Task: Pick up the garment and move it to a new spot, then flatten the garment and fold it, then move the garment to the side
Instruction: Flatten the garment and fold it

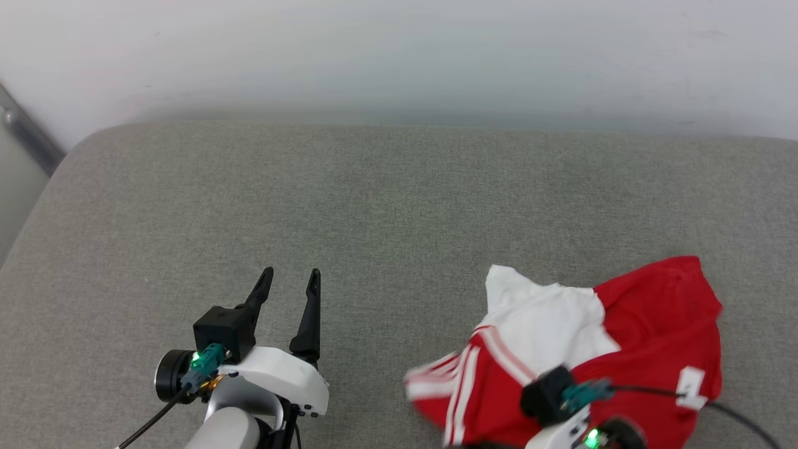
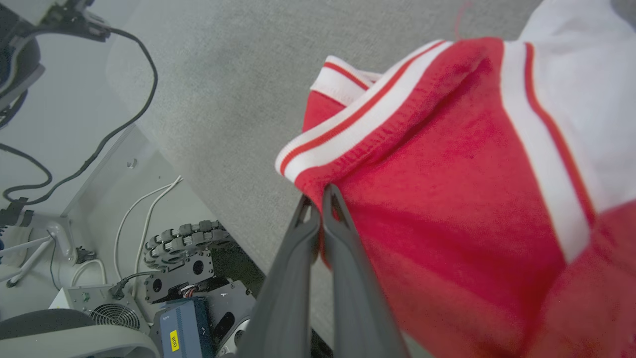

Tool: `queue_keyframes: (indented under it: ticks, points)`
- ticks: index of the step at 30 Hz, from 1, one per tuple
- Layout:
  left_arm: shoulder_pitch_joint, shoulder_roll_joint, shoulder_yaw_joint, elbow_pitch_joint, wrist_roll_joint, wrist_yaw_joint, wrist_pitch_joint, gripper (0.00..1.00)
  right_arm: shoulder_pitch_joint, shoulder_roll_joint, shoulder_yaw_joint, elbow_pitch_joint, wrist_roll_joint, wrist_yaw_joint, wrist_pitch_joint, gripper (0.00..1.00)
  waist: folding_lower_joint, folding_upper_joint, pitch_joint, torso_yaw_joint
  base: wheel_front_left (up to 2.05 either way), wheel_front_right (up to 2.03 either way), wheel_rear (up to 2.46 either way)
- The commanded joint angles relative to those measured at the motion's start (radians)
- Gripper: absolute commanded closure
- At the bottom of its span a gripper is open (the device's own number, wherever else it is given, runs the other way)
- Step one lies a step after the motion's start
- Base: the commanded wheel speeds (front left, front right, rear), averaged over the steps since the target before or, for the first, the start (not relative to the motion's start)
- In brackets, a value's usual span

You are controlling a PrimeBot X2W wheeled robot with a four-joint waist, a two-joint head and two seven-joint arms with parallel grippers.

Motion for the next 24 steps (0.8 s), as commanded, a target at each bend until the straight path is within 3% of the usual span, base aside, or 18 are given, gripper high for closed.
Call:
queue_keyframes:
  ticks: [1, 8, 10, 17, 24]
  points:
    - [0.008, 0.001, 0.000, -0.002, -0.005, 0.004, -0.001, 0.00, 0.019, 0.005, 0.019, 0.007, 0.010, 0.000, 0.003, 1.00, 0.0000, 0.0000, -0.002, 0.000, 0.00, 0.00, 0.00]
    - [0.015, 0.007, -0.005, -0.003, -0.007, 0.008, 0.007, 0.00, 0.064, 0.030, 0.123, 0.087, 0.055, 0.000, -0.030, 1.00, 0.0000, 0.0000, -0.007, -0.008, 0.00, 0.00, 0.00]
    - [0.016, 0.011, -0.004, -0.002, -0.010, 0.009, 0.008, 0.00, 0.049, 0.031, 0.137, 0.091, 0.040, 0.000, -0.069, 0.00, 0.0000, 0.0000, -0.010, -0.012, 0.00, 0.00, 0.00]
    - [0.031, 0.018, -0.003, -0.001, -0.017, 0.016, 0.011, 0.00, 0.007, 0.049, 0.102, 0.034, 0.015, 0.000, -0.293, 0.00, 0.0000, 0.0000, -0.026, -0.028, 0.00, 0.00, 0.00]
    - [0.041, 0.020, -0.006, -0.006, -0.021, 0.024, 0.014, 0.00, -0.007, 0.087, -0.074, 0.039, -0.067, 0.000, -0.501, 0.00, 0.0000, 0.0000, -0.054, -0.033, 0.00, 0.00, 0.00]
